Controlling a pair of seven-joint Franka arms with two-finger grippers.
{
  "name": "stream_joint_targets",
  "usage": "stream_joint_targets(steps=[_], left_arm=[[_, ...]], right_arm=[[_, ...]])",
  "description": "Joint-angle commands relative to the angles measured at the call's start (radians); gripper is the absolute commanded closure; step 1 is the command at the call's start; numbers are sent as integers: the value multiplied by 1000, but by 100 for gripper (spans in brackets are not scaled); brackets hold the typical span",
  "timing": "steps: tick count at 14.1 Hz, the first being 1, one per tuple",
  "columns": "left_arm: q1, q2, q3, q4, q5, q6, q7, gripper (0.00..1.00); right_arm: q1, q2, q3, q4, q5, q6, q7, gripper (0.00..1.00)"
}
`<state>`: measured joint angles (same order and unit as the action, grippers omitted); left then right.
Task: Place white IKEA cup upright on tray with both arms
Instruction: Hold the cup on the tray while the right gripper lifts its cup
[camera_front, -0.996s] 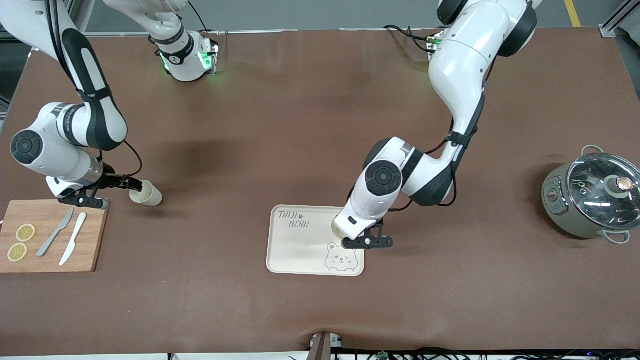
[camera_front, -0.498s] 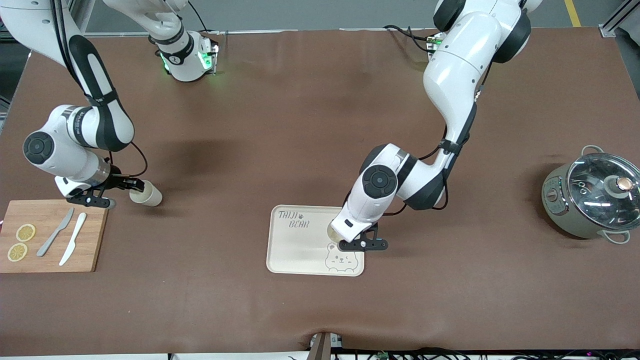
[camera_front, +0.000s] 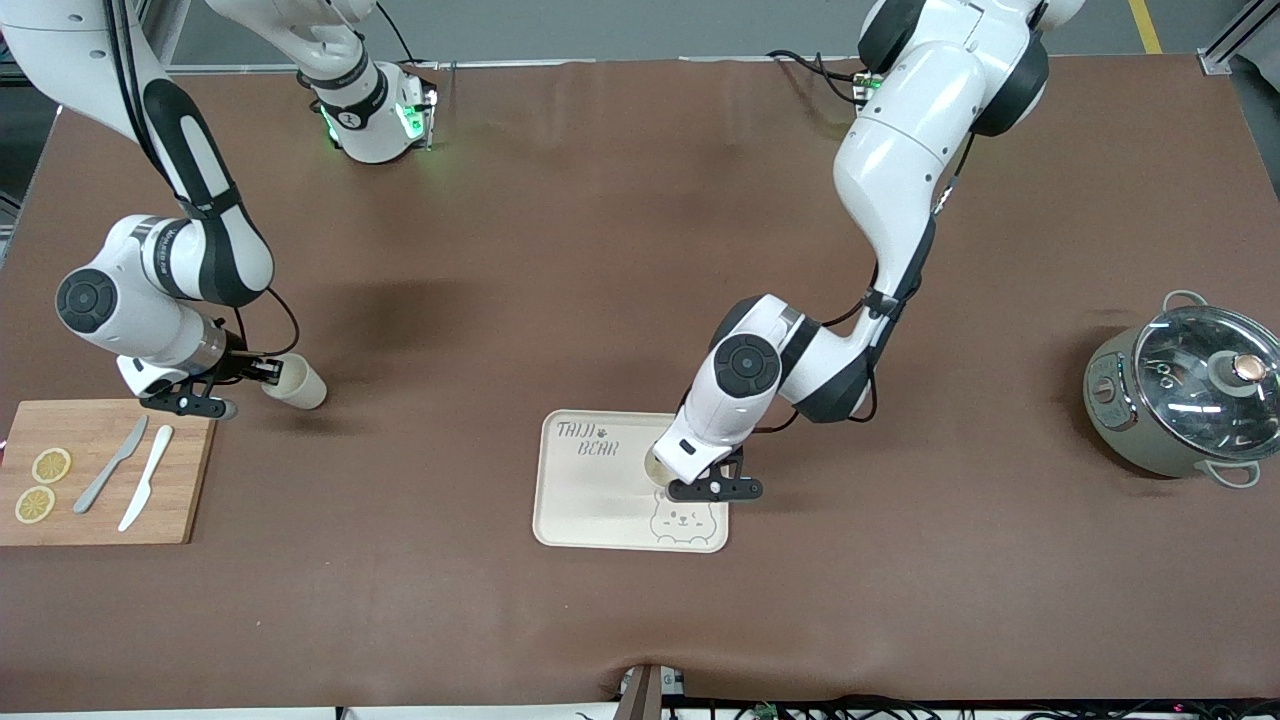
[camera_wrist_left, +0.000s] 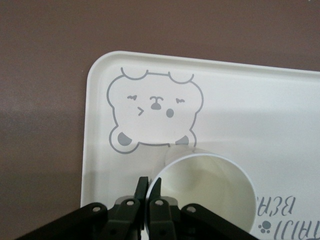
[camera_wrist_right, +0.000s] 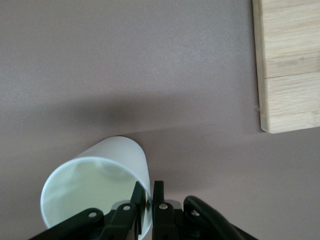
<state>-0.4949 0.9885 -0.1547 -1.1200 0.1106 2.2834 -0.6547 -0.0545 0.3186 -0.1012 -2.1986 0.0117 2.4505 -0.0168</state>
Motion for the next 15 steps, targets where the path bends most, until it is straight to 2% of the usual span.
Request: stream_joint_targets(steps=[1,5,7,8,9,11,12,13,14,15], left_arm=[[-13,22,15,40,11,4,-23,100],[-13,21,17,39,12,4,-23,100],[-13,19,18,39,18,2,-19,100],[-13,18,18,39,18,2,-19,84],[-13,15,18,39,18,-1,-19,73],[-13,13,18,39,18,-4,-19,30],[-13,12,18,39,18,-5,-20,17],[-13,10,18,39,18,-7,-22,6],[-13,9,18,39,18,-9,-22,0],[-13,7,20,39,20,-10,-22,0]], right_arm=[[-11,-9,11,-9,-15,7,2,99],[-7,-10,11,22,-13,-45,2,100],[-5,-10,11,68,-13,-129,3,100],[-7,-10,11,100,-13,-181,3,100],[-5,-10,12,127,-9,-233,5,100],[7,-12,15,174,-9,-307,27,100],[16,-12,15,195,-9,-349,53,100],[30,-12,15,218,-9,-372,81,100],[47,-12,15,232,-4,-389,99,100],[61,-12,15,244,-1,-395,115,100]])
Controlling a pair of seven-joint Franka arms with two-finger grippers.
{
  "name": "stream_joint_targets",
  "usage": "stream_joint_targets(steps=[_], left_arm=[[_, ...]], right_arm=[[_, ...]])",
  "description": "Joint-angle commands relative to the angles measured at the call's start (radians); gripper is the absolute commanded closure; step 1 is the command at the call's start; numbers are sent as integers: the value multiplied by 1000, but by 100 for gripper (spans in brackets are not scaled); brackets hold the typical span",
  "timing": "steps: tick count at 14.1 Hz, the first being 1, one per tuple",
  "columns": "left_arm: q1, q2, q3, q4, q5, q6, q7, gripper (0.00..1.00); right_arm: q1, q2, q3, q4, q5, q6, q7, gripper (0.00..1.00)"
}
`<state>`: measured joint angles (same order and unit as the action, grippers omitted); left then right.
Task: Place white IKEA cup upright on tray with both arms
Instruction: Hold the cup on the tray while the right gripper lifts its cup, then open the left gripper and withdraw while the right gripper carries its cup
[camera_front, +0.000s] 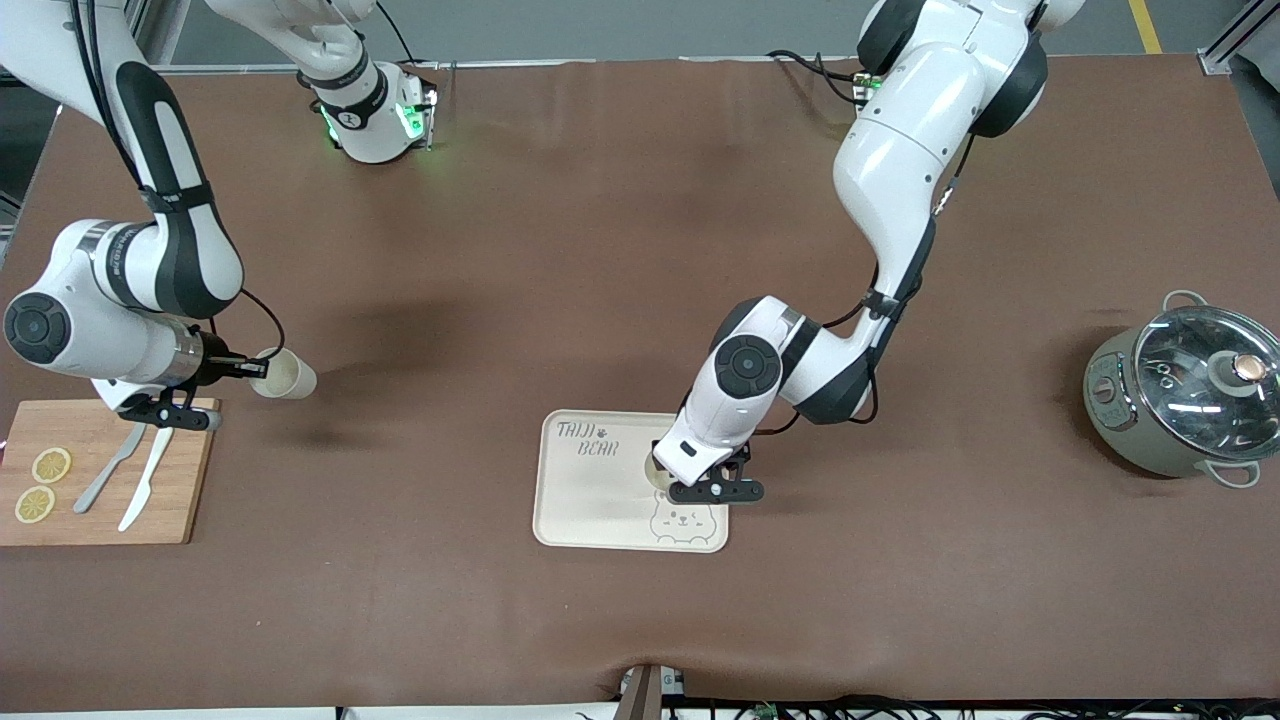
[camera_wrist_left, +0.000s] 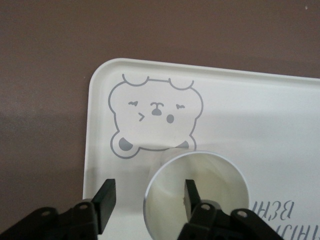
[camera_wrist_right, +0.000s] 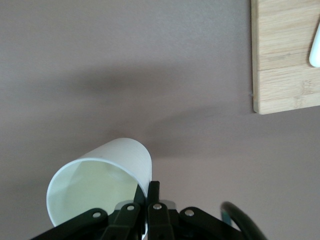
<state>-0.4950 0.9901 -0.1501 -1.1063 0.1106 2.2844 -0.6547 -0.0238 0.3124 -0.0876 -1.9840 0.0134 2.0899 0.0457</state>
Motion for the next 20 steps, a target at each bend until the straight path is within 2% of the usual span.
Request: stream_joint_targets(steps=[1,5,8,12,15,20], left_arm=[[-13,5,15,25,20,-11,-22,0],[-13,1,15,25,21,-31,-22,0],[-11,-31,38,25,21,-83,-17,0],[1,-68,41,23,23,-169,0,0],[21,-125,60,20,20,-223,90,0],[143,-231,47,19,9,-359,266,0]], right_arm=[[48,-6,3,43,0,-51,87,100],[171,-1,3,105,5,-94,333,100],[234,30,2,152,126,-91,462,100],[291,53,3,204,132,-97,615,100],[340,88,2,229,134,-87,734,100],[407,189,3,373,137,-88,949,100]])
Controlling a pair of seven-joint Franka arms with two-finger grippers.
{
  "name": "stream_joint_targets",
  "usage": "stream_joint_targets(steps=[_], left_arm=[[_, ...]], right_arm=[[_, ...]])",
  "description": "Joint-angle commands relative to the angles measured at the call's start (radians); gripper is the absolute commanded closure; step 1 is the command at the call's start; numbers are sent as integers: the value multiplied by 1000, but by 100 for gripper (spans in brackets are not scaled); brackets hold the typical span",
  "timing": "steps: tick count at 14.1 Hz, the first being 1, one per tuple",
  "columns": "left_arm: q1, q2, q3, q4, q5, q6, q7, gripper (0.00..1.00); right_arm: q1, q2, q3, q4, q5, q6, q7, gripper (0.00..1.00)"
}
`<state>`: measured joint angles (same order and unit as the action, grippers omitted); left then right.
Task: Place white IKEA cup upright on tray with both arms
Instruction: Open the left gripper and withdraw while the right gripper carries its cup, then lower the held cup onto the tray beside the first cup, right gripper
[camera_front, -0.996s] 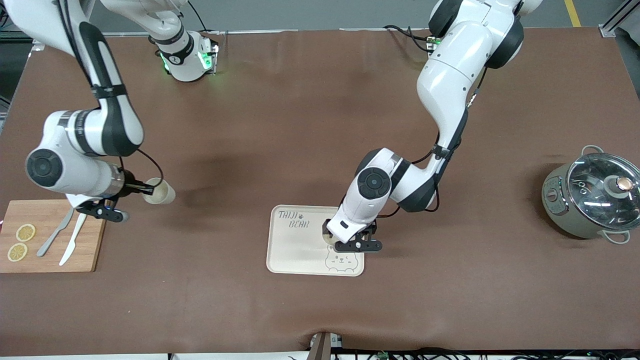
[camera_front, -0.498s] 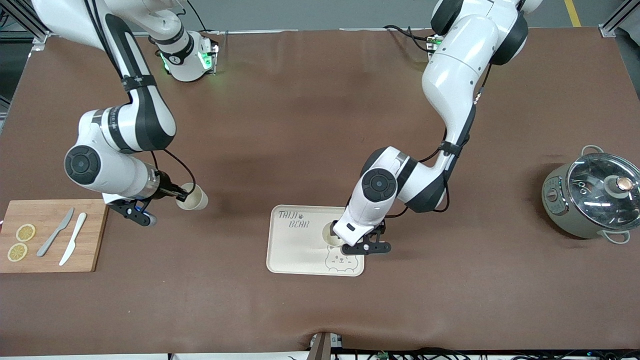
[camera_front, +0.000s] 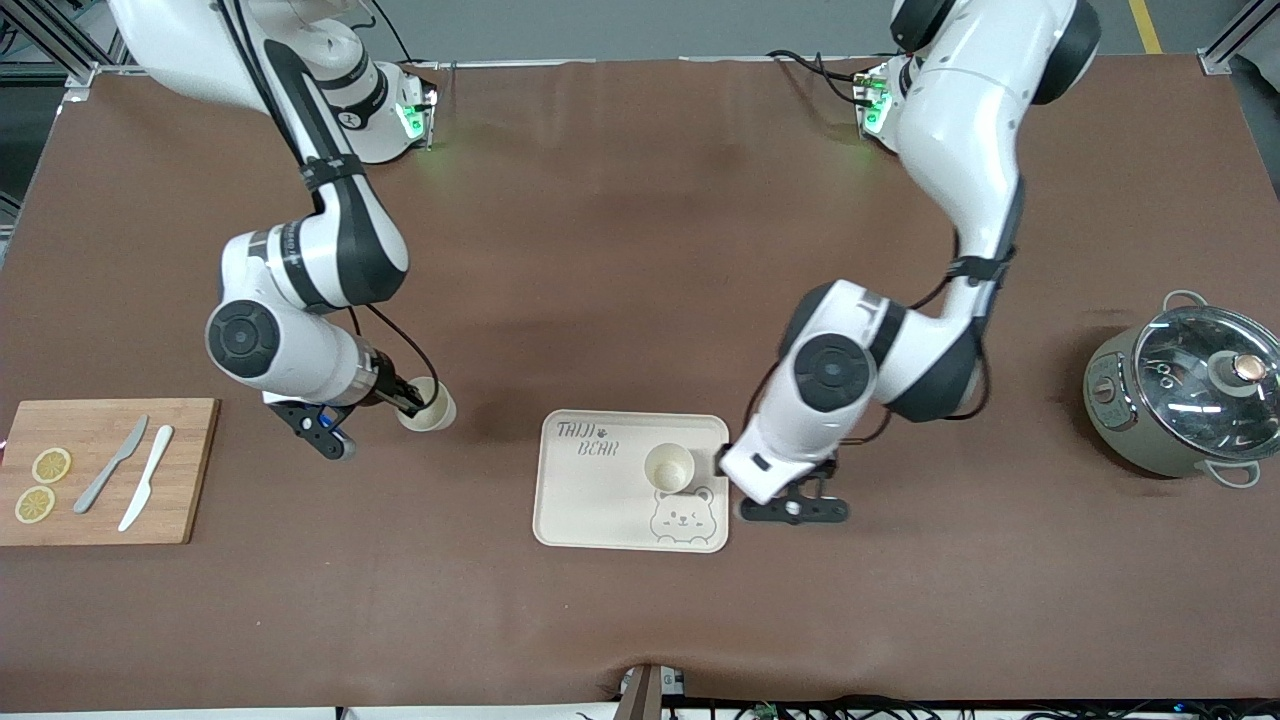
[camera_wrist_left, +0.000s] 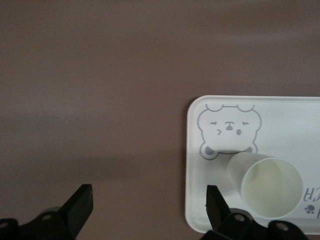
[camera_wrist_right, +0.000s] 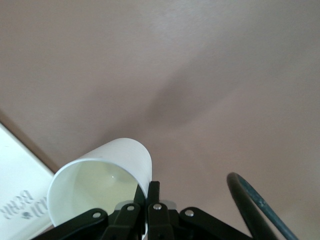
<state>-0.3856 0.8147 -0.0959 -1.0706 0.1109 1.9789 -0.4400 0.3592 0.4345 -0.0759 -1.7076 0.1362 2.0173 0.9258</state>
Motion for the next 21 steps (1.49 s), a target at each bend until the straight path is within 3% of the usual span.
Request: stream_joint_targets(steps=[1,6,10,14,17,21], left_arm=[[53,-78,-5,-19,-5,-69,84,0],[161,-176,-4,-40,-14,-182,271,0],[254,-270,-4,-130,-48,-186,389,0],[339,-392,-5,-279,-92,-163,463,0],[364,-500,-5,-426,-100,-100,465,0],[395,-630,-5,-551,-128,-98,466,0]], right_arm=[[30,82,-8,129,14,-15,105,100],[64,147,-8,204,59,-11,223,100],[130,231,-8,321,57,-2,372,100],[168,266,-8,333,59,92,471,100],[193,285,-8,335,57,120,488,100],[221,314,-8,335,59,170,521,100]])
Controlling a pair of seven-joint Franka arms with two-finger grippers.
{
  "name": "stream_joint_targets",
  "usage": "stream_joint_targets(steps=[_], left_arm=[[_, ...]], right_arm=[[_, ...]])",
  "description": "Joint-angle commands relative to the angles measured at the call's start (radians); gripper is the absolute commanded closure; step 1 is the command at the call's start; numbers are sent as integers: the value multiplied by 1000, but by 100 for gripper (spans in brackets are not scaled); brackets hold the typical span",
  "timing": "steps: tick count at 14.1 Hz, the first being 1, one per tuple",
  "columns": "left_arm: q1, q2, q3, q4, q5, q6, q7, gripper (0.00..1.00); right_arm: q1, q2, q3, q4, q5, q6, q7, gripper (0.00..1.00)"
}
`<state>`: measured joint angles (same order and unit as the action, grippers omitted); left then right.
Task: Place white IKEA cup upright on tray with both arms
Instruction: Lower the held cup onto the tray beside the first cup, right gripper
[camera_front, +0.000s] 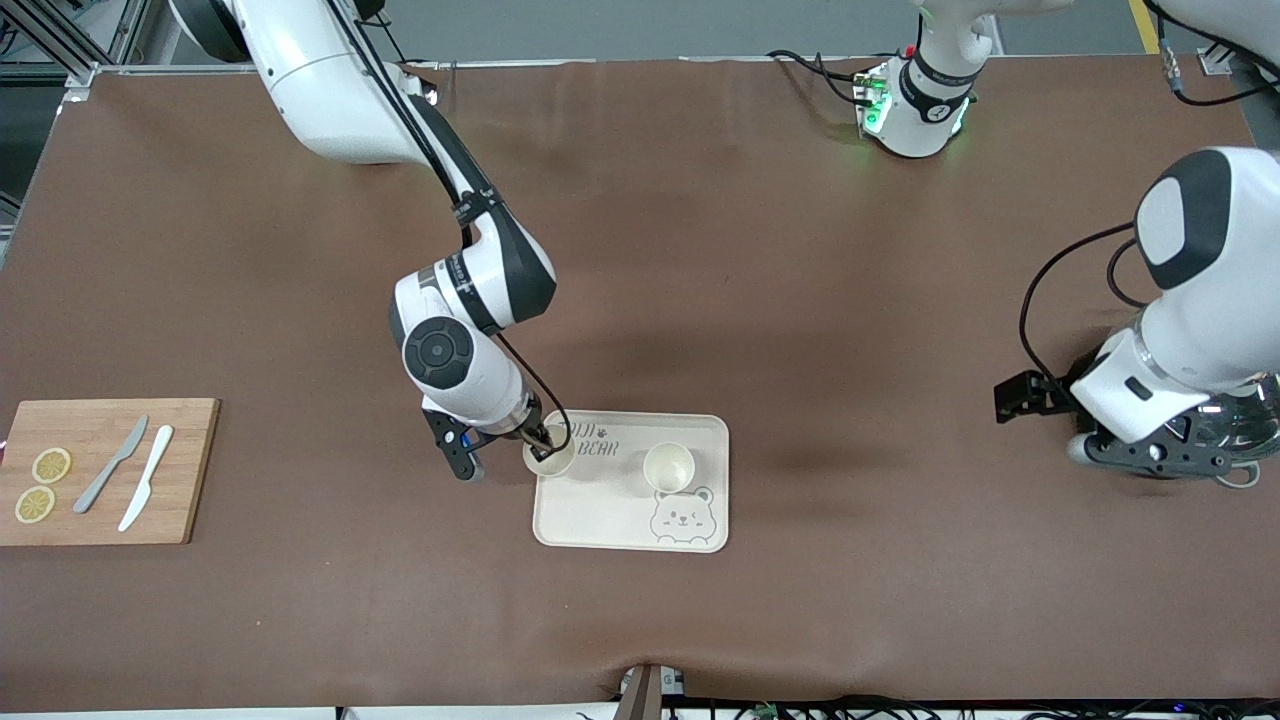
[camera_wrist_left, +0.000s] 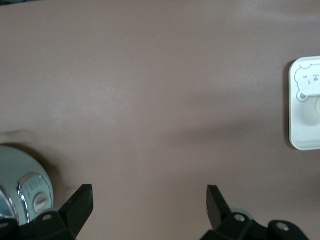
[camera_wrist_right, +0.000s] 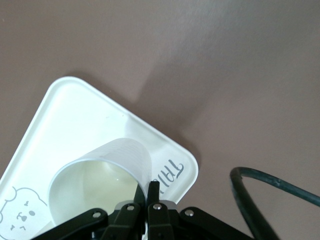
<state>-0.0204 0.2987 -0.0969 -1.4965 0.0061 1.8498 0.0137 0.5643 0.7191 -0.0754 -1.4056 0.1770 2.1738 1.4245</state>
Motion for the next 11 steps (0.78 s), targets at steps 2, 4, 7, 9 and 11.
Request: stream_joint_targets(steps=[2,4,7,9,11], left_arm=[[31,-160,-4,-140,-37,16,12,0],[33,-196,-3,-159,-37,-3,14,0],[40,-254,-3,-205,-37,-4,17,0],[40,-289,-3,-231,-44,-7,26,0],[39,-302,-3,-231,-60,-32,28,0]], right_arm=[[34,49,-9,33,18,23,25,100],[37,63,-9,33,18,32,25,100],[43,77,-9,33,18,44,25,100],[37,77,-9,33,18,44,20,86],[34,76,-9,33,18,41,13,22]])
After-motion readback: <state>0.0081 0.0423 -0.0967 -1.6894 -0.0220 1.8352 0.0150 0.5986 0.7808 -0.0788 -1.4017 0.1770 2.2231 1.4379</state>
